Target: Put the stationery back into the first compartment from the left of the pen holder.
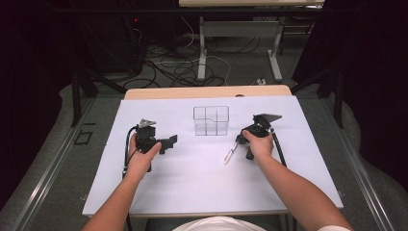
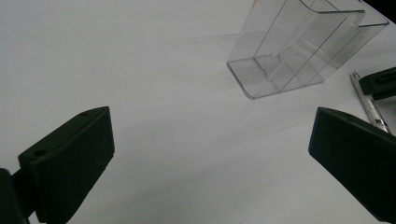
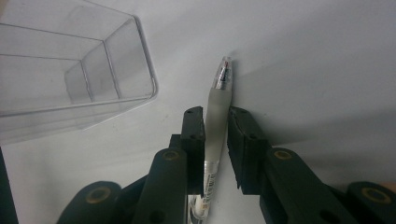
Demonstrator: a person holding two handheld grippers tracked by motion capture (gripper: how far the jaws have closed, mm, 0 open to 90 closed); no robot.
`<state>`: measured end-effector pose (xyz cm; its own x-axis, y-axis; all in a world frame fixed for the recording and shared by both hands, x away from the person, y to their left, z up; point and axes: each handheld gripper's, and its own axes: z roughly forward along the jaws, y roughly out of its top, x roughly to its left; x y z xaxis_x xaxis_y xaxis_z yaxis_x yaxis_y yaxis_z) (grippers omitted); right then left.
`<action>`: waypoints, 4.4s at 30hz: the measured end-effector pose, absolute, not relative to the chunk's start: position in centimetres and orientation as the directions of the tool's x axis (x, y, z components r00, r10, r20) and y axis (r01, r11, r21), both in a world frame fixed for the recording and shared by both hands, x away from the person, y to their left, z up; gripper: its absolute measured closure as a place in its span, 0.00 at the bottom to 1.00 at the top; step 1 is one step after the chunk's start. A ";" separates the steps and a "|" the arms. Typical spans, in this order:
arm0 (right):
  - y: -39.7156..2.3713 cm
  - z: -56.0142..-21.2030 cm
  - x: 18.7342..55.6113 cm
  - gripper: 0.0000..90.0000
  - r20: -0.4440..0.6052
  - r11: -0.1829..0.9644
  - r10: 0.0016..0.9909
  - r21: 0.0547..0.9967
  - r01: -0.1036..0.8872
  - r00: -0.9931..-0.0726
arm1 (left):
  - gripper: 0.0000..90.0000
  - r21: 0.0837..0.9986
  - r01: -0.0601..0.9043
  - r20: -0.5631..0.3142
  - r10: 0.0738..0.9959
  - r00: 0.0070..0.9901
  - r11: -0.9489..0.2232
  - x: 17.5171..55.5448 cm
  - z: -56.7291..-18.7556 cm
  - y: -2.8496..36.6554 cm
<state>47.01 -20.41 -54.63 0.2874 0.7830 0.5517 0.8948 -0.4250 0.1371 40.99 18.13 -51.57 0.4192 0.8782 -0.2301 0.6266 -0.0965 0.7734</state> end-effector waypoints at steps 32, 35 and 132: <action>-21.0 -53.0 46.5 0.89 0.607 -0.451 0.756 0.210 0.867 0.246 | 0.00 0.772 0.628 -0.229 0.877 0.422 -0.101 41.0 -51.6 18.2; -21.0 -52.4 46.2 0.89 0.621 -0.459 0.749 0.236 0.857 0.230 | 0.00 0.772 0.628 -0.233 0.875 0.424 -0.098 41.0 -51.6 18.1; -11.8 -46.4 36.6 0.89 0.195 0.095 0.780 0.903 0.420 -0.594 | 0.80 0.751 0.639 -0.455 0.570 0.684 -0.167 38.8 -48.6 7.2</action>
<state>36.64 -11.82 -46.43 -0.5943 0.7802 0.1949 0.4201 0.0945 0.9025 38.76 7.17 -48.57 0.6841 0.5699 -0.4553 0.6391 -0.1674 0.7507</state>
